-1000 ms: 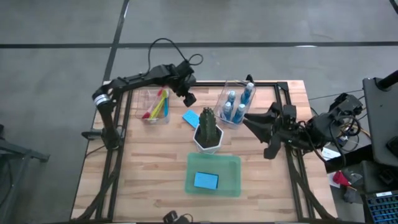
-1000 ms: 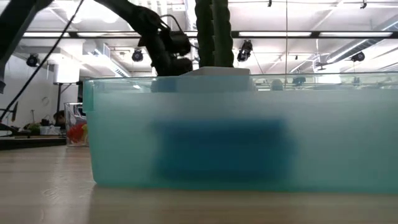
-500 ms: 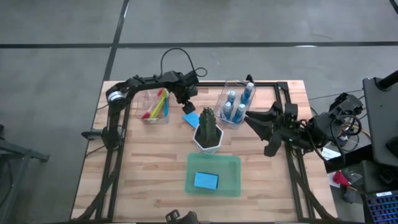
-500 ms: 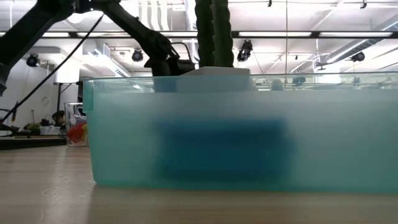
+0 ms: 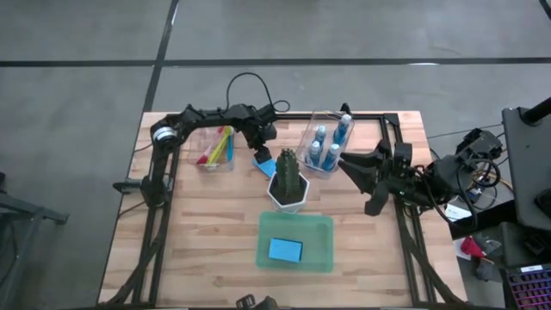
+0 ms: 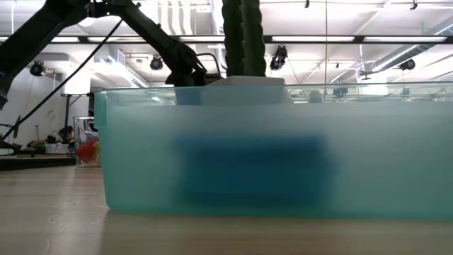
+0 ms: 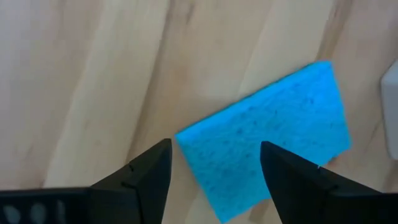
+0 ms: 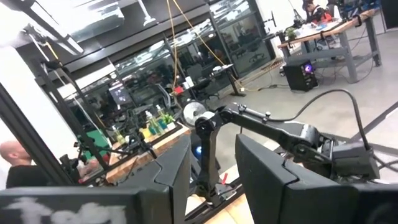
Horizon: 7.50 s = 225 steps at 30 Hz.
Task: Pick & Place Kitchen Sink Supplies
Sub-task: Stack the sponge on top of the sponge in the green bin
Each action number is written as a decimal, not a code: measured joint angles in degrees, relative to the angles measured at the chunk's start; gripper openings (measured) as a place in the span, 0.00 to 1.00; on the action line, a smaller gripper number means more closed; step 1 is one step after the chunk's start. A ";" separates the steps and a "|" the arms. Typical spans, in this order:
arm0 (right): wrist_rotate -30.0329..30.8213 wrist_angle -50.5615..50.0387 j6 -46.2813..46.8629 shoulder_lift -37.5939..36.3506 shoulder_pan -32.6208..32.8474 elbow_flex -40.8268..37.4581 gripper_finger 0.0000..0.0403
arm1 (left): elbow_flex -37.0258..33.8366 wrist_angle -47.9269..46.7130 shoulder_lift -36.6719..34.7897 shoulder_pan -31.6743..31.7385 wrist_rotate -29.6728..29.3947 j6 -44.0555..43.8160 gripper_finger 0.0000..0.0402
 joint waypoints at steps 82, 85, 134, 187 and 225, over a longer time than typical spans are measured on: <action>4.25 5.30 -7.99 5.32 -17.51 -0.02 0.63 | 4.21 33.15 -43.95 -20.68 -46.15 4.13 0.00; 3.85 9.79 -13.34 6.91 -18.15 0.27 0.63 | 4.21 35.67 -43.12 -23.49 -50.17 8.62 0.00; -14.27 15.02 -18.56 23.69 -30.33 16.41 0.39 | 4.21 49.13 -40.13 -28.84 -52.45 20.26 0.00; -47.41 -34.28 50.58 9.68 -4.79 8.97 0.04 | 4.18 45.63 -49.57 -28.86 -45.08 9.44 0.36; -12.80 13.24 86.92 14.38 2.62 -34.57 0.04 | 4.18 44.89 -49.51 -28.86 -45.19 8.14 0.36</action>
